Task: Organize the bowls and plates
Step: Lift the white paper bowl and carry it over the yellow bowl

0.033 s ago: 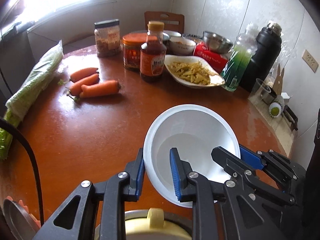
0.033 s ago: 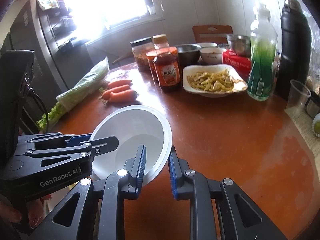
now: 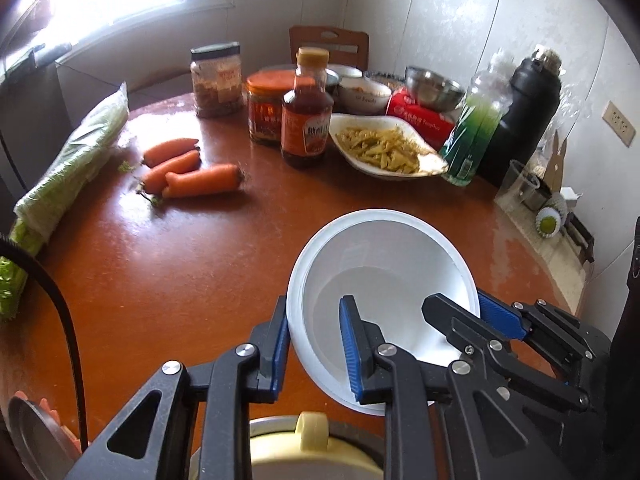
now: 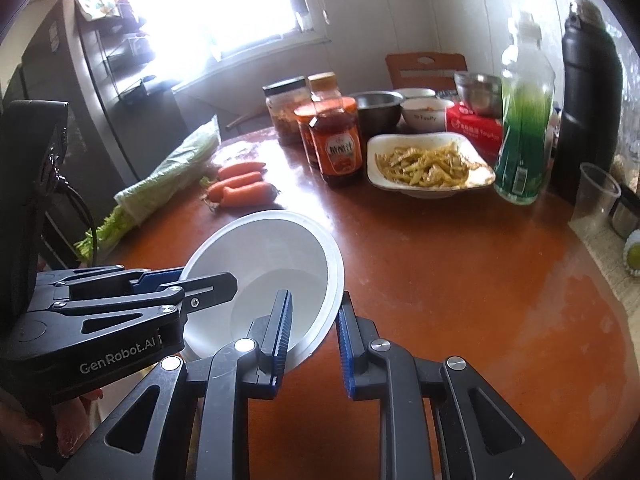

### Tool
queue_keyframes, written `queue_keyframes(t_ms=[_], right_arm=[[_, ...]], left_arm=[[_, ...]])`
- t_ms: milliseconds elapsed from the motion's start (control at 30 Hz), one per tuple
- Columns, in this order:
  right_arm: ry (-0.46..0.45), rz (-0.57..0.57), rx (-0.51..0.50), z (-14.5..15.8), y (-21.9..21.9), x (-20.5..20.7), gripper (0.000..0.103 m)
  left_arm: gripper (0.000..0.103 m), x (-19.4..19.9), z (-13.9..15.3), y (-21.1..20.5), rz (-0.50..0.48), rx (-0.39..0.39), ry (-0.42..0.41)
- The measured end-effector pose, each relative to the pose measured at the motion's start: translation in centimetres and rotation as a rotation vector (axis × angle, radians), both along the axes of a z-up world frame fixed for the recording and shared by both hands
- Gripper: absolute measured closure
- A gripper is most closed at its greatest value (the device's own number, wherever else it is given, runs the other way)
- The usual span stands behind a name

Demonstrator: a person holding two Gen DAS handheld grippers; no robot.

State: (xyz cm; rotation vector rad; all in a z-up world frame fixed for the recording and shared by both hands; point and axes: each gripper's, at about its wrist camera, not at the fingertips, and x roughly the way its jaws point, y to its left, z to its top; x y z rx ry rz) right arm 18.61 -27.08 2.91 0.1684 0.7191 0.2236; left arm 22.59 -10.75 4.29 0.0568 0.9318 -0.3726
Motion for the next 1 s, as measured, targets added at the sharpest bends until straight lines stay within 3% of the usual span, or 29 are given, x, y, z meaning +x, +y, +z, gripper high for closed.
queue_keyframes(t_ms=[467,1000], right_arm=[[-0.117,0.037,-0.039,5.1,3.1,-4.3,0.081],[-0.191,0.087,-0.077,7.9,6.9,-9.1,0.081]], left_arm=[[0.078,-5.4,5.7,3.5,0.028,-0.036,-0.130],[0.078,-10.7,7.9,7.4,0.074,-0.065,-0.198]])
